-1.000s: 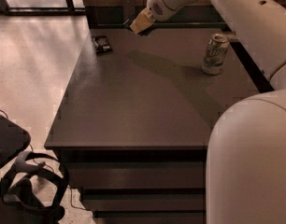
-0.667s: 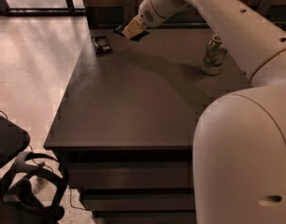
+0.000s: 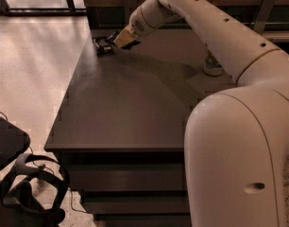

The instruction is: Move rxbar blueberry near rxbar chocolate

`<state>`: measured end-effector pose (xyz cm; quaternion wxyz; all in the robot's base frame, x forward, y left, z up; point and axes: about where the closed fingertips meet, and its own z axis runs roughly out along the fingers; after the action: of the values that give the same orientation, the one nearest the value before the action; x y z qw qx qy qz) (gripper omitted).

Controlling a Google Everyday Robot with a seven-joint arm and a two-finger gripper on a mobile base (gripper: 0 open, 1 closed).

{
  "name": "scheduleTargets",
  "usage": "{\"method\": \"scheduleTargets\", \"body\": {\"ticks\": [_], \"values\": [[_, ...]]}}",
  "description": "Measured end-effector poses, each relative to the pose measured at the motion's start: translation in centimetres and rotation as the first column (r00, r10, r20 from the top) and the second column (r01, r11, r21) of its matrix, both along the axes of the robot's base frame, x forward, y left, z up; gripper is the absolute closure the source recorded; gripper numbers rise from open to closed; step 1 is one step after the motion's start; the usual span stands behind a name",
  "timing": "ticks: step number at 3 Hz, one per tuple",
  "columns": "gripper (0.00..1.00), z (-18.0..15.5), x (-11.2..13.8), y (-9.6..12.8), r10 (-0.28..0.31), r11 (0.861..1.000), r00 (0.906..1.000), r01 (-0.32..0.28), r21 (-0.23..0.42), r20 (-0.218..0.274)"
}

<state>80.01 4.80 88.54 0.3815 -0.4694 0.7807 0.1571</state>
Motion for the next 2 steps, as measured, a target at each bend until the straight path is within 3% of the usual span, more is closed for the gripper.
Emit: {"method": "scheduleTargets", "body": {"ticks": [2], "values": [[0.43,-0.59,0.0,0.55,0.007,1.0,0.9999,-0.007,-0.001,-0.008]]}}
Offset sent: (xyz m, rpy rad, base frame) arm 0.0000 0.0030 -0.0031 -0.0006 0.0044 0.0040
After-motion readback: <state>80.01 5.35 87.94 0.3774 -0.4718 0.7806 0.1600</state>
